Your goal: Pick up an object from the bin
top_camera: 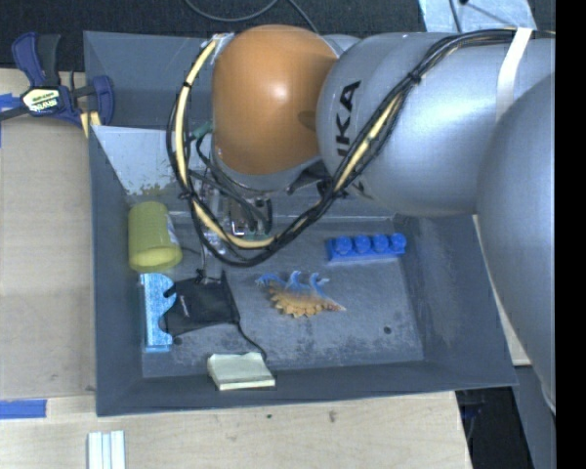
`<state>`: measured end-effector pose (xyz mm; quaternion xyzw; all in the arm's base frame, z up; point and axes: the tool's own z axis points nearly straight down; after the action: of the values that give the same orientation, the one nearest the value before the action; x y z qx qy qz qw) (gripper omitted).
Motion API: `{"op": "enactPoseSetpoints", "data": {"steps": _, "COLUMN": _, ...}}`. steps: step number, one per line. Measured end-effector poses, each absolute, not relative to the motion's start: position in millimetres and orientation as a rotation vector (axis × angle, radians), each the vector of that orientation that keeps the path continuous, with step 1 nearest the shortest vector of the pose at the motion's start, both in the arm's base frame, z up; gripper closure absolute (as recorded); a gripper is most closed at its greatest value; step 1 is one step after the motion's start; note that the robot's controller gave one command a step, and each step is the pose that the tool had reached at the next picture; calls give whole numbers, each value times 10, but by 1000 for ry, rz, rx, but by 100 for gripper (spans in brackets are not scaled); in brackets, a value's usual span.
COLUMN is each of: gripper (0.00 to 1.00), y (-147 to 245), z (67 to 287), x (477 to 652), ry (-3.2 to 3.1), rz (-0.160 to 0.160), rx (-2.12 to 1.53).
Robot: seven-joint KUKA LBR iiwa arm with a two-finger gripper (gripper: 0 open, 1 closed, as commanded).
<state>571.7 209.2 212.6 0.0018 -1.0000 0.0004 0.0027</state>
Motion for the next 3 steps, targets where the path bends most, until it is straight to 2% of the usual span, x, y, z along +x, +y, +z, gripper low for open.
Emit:
{"op": "enactPoseSetpoints", "data": {"steps": 1, "gripper": 0, "y": 2081, "z": 2179, "x": 5735, "ry": -3145, "rz": -2, "rx": 0}}
{"op": "enactPoseSetpoints", "data": {"steps": 2, "gripper": 0, "y": 1999, "z": 1672, "x": 5627, "ry": -3141, "rz": -2, "rx": 171}}
{"op": "enactPoseSetpoints", "data": {"steps": 3, "gripper": 0, "y": 1867, "z": 1547, "x": 5453, "ry": -3102, "rz": 0, "rx": 490}}
